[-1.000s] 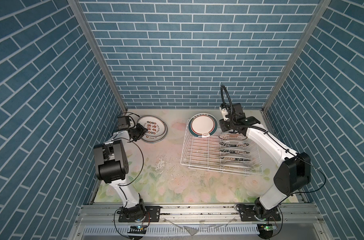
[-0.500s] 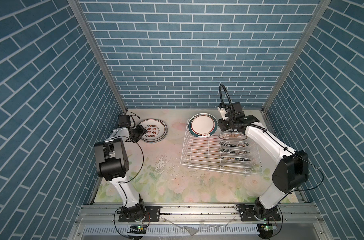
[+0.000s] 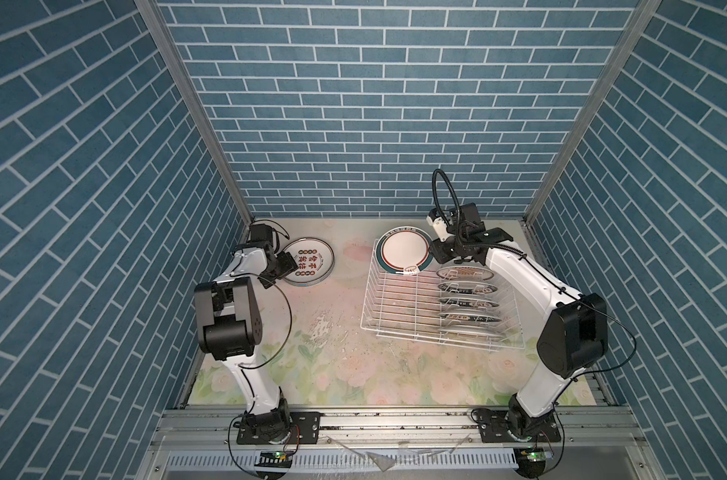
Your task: Unload the plates from the dish rack
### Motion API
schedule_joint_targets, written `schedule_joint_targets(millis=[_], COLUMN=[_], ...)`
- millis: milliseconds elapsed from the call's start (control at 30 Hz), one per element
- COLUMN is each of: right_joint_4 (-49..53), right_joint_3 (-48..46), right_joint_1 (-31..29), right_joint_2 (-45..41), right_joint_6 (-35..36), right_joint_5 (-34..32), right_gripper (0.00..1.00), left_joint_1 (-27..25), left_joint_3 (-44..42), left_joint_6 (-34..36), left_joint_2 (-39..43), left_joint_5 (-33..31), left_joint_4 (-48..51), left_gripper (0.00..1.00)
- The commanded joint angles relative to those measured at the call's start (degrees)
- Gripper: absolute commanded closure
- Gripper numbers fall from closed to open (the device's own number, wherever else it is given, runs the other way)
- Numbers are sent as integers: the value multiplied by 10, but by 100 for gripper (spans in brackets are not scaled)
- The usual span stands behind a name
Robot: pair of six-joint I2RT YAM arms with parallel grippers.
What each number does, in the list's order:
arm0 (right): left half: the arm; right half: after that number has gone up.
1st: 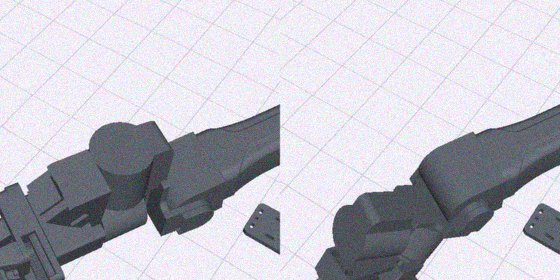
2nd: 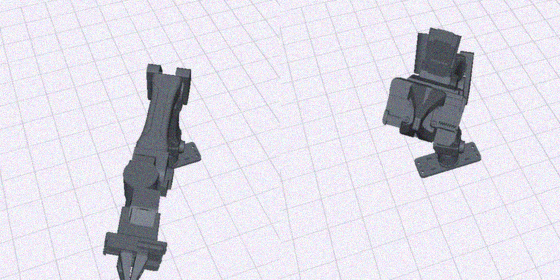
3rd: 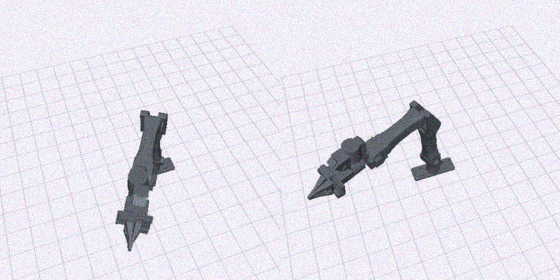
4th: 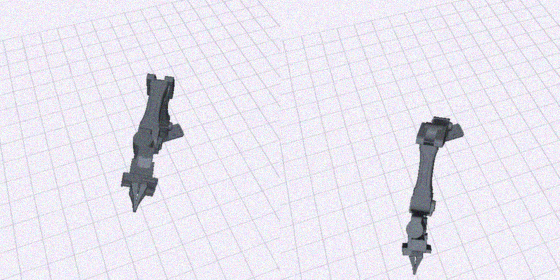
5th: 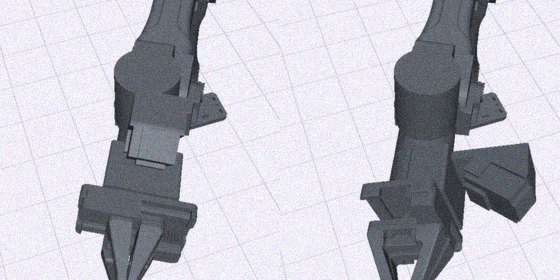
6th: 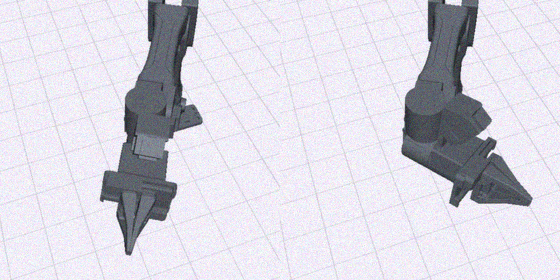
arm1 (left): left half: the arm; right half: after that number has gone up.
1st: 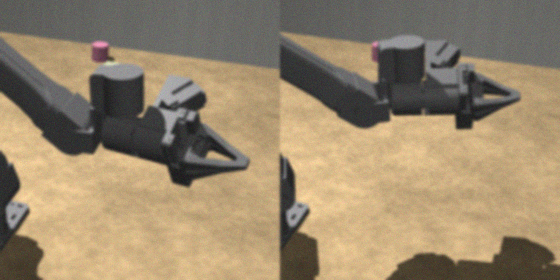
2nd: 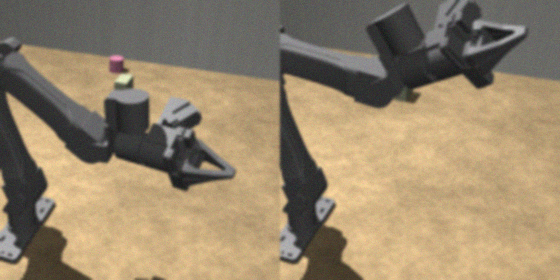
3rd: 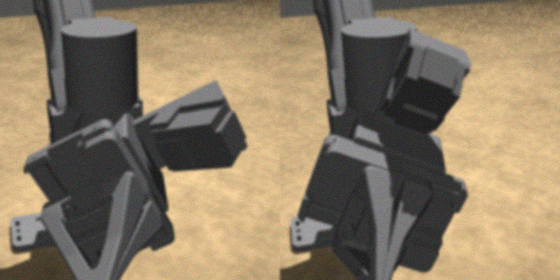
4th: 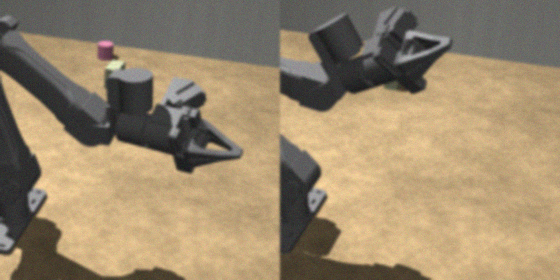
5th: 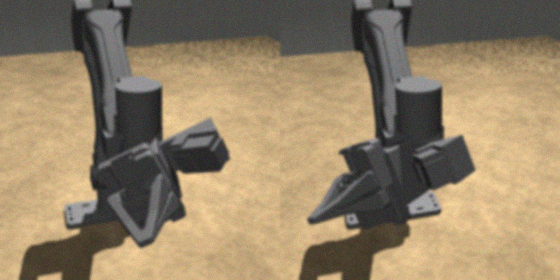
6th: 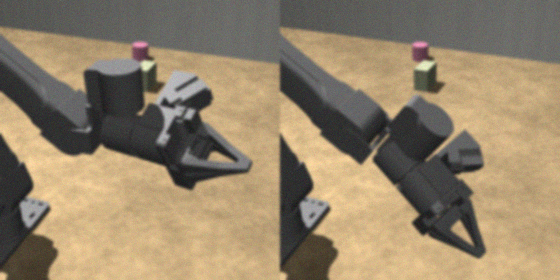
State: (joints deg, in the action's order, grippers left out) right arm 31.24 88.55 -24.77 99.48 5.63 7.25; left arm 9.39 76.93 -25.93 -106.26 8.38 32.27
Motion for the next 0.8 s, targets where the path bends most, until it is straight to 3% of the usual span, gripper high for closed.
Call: schedule_joint_targets(millis=[0, 233, 500, 767], right_joint_4=[-19, -49, -73, -88], right_joint_3=[42, 52, 53, 59], right_joint_1=[15, 16, 17, 17], right_joint_2=[15, 41, 63, 79], right_joint_6=[42, 78, 115, 123], right_joint_5=[61, 88, 67, 53], right_gripper=[58, 60, 60, 60], left_joint_1=[0, 0, -13, -16], left_joint_3=[-30, -103, -210, -241], left_joint_6=[11, 7, -12, -22], left_joint_2=[52, 135, 222, 281], left_joint_5=[-15, 45, 120, 153], left_joint_4=[1, -29, -91, -99], left_gripper=[18, 17, 13, 12])
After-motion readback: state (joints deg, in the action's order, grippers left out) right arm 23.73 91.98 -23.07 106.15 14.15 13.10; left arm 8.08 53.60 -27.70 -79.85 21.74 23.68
